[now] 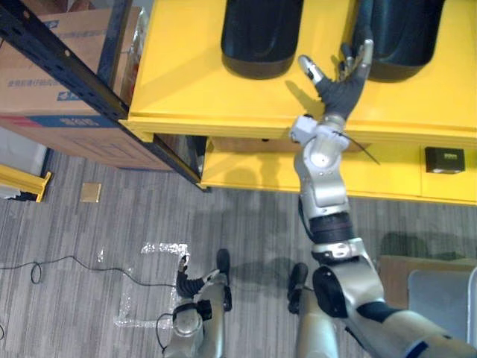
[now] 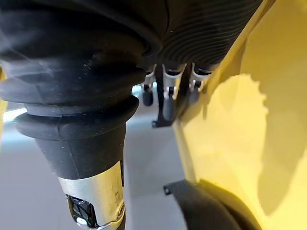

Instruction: Walk over and take plastic housings, then place them on the shelf

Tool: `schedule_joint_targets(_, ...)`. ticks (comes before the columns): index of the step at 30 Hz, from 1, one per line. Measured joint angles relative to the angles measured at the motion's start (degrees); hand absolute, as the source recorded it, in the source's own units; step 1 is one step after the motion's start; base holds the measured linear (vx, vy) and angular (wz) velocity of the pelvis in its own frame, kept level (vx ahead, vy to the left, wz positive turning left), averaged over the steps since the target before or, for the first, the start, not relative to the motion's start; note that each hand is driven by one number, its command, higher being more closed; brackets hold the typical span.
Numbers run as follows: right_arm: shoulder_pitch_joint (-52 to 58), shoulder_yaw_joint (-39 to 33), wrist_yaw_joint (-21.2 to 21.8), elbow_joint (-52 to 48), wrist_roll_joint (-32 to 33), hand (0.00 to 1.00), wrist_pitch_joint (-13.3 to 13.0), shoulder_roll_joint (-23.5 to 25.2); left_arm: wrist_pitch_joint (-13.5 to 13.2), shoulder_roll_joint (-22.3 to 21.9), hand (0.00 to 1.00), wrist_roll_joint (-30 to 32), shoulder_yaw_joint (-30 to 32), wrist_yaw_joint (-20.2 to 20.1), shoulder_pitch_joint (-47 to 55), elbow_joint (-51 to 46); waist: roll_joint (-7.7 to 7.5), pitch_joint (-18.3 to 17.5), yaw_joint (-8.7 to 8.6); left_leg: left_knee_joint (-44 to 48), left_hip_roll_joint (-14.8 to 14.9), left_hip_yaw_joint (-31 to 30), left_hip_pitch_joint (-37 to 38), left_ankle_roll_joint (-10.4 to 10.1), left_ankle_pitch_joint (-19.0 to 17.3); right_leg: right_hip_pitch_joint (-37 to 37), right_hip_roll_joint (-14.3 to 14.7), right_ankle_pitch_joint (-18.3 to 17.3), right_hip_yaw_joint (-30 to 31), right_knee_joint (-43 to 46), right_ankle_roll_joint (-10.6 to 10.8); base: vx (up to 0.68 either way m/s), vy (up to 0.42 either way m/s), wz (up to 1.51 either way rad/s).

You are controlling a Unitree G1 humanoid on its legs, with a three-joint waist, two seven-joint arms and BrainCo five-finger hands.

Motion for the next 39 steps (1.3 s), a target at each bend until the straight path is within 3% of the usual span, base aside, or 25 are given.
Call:
schedule_joint_targets(17,1.21,0.02,-0.83,-0.07,-1.64,0.0,0.58,0.27,0.06,-0.02,0.0,-0.01,-0.34,0.27,-0.16,0.0,-0.02,-0.05,-0.03,0.43,0.08,0.0,0.12,0.03,-0.14,0.37,0.01,0.0,-0.09,0.02,-0.01,0.0,0.0,0.0)
schedule_joint_targets(21,10.39,8.62,0.7,-7.46,-3.15,0.0,0.57,-0.14,0.24,0.02,0.0,0.01,-0.1,0.26,-0.17,0.15,-0.59,-0.71,-0.3,1.04,0.26,0.3,0.25,0.03,-0.99,0.6,0.14,-0.12,0.12,-0.13,-0.01,0.03,-0.003,-0.05)
schedule_joint_targets(24,22.54,18.71,4.22,-16.19,-3.96,0.0,-0.25,-0.17,1.0,0.06,0.0,0.12,0.55,0.13,-0.14,1.45,-1.31,-1.56,-1.0,2.51,0.69,0.47,0.46,-0.09,-2.31,1.27,0.5,-0.5,0.36,-0.15,0.09,0.07,-0.014,-0.08)
schedule_joint_targets(28,39.6,25.0,8.28,-26.59,-5.48,0.0,-3.53,-0.64,1.73,0.32,0.0,0.58,2.6,-0.44,0.57,4.37,-2.6,-3.37,-2.37,2.66,0.79,1.12,3.57,-0.26,-4.05,4.52,0.69,-1.53,0.67,-1.59,0.46,0.09,0.005,-0.09)
schedule_joint_targets(32,48.77,19.23,8.35,-34.11,-8.65,0.0,-6.87,-4.16,1.6,1.58,0.0,0.72,2.6,-0.96,1.58,6.96,-3.74,-5.48,-4.01,1.92,0.77,1.89,6.39,-0.32,-4.86,7.27,1.07,-1.32,1.61,-3.83,0.98,0.11,0.016,-0.12)
schedule_joint_targets(36,59.21,0.53,4.41,-38.92,-12.44,0.0,-10.54,-5.57,1.62,2.5,0.0,1.18,3.0,-1.94,2.24,10.86,-3.88,-8.26,-6.55,0.32,0.42,2.7,10.4,-0.19,-6.02,12.56,2.01,0.11,2.16,-8.86,2.03,0.14,0.021,-0.12)
schedule_joint_targets(39,64.73,-7.53,1.16,-37.42,-15.56,0.0,-10.81,-5.1,1.67,2.38,0.0,2.72,4.33,-2.54,2.94,11.34,-3.99,-9.34,-7.15,-0.1,0.42,3.74,12.91,0.01,-6.76,14.88,2.23,0.58,3.33,-11.03,2.29,0.13,0.029,-0.25)
